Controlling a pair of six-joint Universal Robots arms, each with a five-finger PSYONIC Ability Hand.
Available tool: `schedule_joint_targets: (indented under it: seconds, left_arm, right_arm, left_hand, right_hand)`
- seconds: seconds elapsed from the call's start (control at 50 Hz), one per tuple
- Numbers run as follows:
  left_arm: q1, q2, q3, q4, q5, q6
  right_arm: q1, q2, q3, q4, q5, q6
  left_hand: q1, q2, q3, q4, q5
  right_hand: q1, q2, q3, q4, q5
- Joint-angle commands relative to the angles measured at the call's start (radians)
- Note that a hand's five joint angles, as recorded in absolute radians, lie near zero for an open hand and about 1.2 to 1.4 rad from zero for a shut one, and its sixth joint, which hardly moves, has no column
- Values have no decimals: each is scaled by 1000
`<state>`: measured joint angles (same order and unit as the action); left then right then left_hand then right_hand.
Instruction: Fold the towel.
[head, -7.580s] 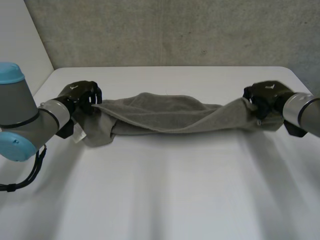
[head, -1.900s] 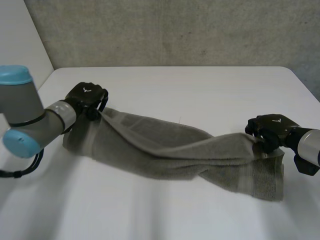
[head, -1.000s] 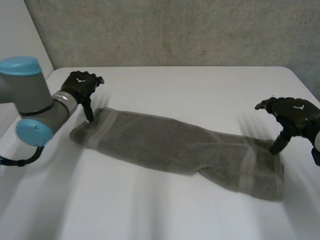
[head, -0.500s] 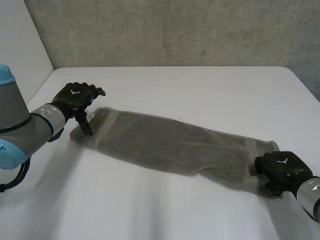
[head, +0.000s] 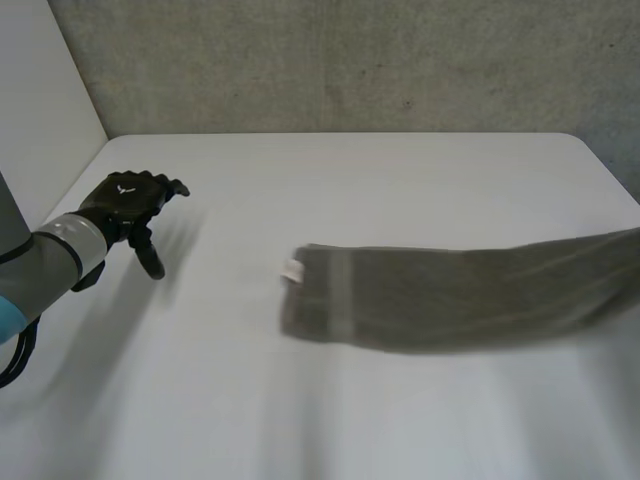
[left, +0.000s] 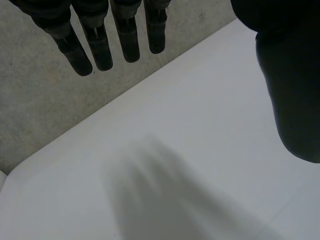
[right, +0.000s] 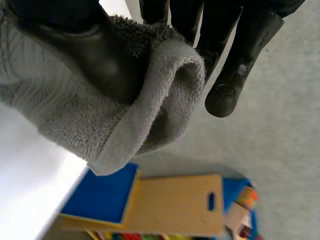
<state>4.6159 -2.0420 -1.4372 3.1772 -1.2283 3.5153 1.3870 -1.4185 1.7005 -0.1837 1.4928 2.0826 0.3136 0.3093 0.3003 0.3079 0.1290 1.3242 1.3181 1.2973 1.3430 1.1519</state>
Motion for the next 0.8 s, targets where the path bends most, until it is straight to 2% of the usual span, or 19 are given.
schedule_joint_targets:
  seconds: [0.02, 0.08, 0.12, 0.14, 0.18, 0.2, 0.28, 0.34, 0.38, 0.4, 0.42, 0.44, 0.46, 0.48, 0.58, 0.66, 0.8]
  left_arm:
    - [9, 5, -6, 0, 12, -6]
    - [11, 17, -9, 0, 12, -25]
    - [9, 23, -11, 0, 12, -35]
    - [9, 26, -11, 0, 12, -44]
    - [8, 26, -12, 0, 12, -48]
    - [3, 26, -12, 0, 12, -50]
    - [-3, 31, -14, 0, 10, -58]
    - [-12, 34, -19, 0, 10, -68]
    - [-17, 37, -19, 0, 12, -70]
    - [-26, 40, -17, 0, 12, -70]
    - [-35, 40, -15, 3, 12, -70]
    - [-35, 40, -15, 3, 12, -70]
    - [-45, 40, -12, 6, 10, -70]
    - [-54, 40, -8, 12, 12, -70]
    - [-97, 40, 9, 20, 9, -72]
    - [-137, 36, 31, 20, 4, -78]
    - [-230, 22, 75, 20, 6, -160]
  right_arm:
    - [352, 82, -241, -8, 126, 31]
    - [426, 96, -271, -8, 126, 60]
    - [591, 156, -340, -7, 115, 124]
    - [592, 156, -340, -7, 115, 125]
    - [743, 240, -390, 12, 112, 160]
    - [744, 240, -390, 12, 112, 160]
    - [871, 355, -395, 84, 110, 166]
    - [902, 394, -371, 137, 95, 177]
    - [911, 395, -346, 145, 72, 185]
    - [917, 391, -319, 147, 37, 195]
    - [917, 391, -318, 147, 37, 195]
    - [913, 379, -297, 147, -4, 209]
    - [912, 378, -297, 147, -5, 209]
    - [906, 357, -280, 148, -32, 227]
    - [886, 289, -248, 150, -60, 298]
    - [810, 247, -226, 159, -62, 349]
    - [707, 141, -150, 176, -69, 452]
  left_hand:
    - [6, 10, 19, 11, 16]
    - [6, 10, 19, 11, 16]
    - [6, 10, 19, 11, 16]
    - [6, 10, 19, 11, 16]
    - [6, 10, 19, 11, 16]
    - [6, 10, 19, 11, 16]
    - [6, 10, 19, 11, 16]
    - [6, 10, 19, 11, 16]
    - [6, 10, 19, 11, 16]
    - [6, 10, 19, 11, 16]
    - [6, 10, 19, 11, 16]
    - [6, 10, 19, 11, 16]
    - [6, 10, 19, 11, 16]
    - [6, 10, 19, 11, 16]
    - [0, 4, 13, 5, 10]
    - [3, 7, 16, 8, 13]
    - [6, 10, 19, 11, 16]
  right_hand:
    - [72, 78, 99, 53, 70]
    - [72, 78, 99, 53, 70]
    - [72, 78, 99, 53, 70]
    - [72, 78, 99, 53, 70]
    - [72, 78, 99, 53, 70]
    - [72, 78, 99, 53, 70]
    - [72, 78, 99, 53, 70]
    - [72, 78, 99, 53, 70]
    - [72, 78, 99, 53, 70]
    - [-206, -200, -179, -225, -208]
    - [-209, -203, -182, -227, -211]
    - [-755, -749, -728, -774, -757]
    - [-761, -754, -734, -779, -763]
    - [-1150, -1144, -1123, -1168, -1152]
    - [-1150, -1144, -1123, -1168, -1152]
    - [-1150, -1144, -1123, -1168, -1152]
    - [-1150, -1144, -1123, -1168, -1152]
